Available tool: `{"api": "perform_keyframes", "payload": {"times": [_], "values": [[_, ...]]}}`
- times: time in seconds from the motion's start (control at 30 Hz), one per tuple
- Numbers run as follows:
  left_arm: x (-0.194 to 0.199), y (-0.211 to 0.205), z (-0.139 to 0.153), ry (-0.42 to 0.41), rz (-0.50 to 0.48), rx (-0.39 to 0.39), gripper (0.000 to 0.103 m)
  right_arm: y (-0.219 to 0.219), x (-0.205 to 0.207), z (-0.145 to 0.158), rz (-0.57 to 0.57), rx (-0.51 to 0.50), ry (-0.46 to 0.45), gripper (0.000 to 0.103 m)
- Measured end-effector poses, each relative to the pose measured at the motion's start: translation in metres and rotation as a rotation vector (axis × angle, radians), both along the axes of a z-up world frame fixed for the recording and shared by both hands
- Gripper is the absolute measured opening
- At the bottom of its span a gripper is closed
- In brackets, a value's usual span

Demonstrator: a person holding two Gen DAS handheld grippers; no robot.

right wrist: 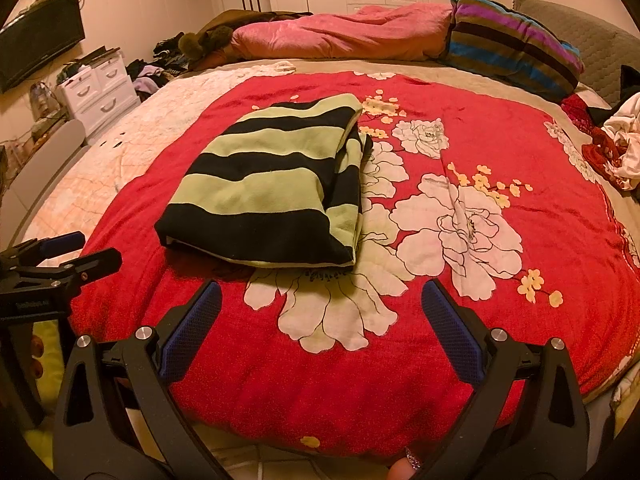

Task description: Fold small clothes

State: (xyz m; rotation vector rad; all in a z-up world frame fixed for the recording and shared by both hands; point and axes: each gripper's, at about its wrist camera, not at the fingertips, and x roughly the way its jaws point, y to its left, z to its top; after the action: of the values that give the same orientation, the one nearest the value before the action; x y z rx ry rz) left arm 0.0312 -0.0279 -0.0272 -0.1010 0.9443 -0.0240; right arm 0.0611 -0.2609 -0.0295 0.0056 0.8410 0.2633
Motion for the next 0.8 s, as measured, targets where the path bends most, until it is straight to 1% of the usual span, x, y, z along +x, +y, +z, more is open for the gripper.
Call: {"api": "perform_keyframes", "payload": {"times": [0.53,0.6,0.63,0.73,0.77,0.8], "values": [[0.0002,-0.0004,0.0026,-0.005,-0.002,0.001,0.099,-0.0007,0.0002,-0.0008,-0.001,-0.005,0.001,0.094],[0.0008,-0.0014,0.0036,-0.011,0.001,0.012,0.099,-0.0022,0.0001,-0.0018,0.000,-0.008,0.001,0.094],[0.0013,-0.0017,0.0040,-0.012,0.006,0.023,0.099,-0.0027,0.0002,-0.0025,-0.001,-0.011,0.001,0.094],[0.0028,-0.0026,0.0070,-0.014,0.069,0.076,0.099,-0.0018,0.0014,-0.0042,0.000,-0.017,0.005,0.094],[0.0021,-0.0016,0.0084,-0.021,0.075,0.074,0.099,-0.0025,0.0015,-0.0046,0.000,-0.018,0.005,0.094],[0.0010,0.0005,0.0104,-0.037,0.076,0.055,0.099,-0.0018,0.0015,-0.0045,0.000,-0.019,0.006,0.094]]}}
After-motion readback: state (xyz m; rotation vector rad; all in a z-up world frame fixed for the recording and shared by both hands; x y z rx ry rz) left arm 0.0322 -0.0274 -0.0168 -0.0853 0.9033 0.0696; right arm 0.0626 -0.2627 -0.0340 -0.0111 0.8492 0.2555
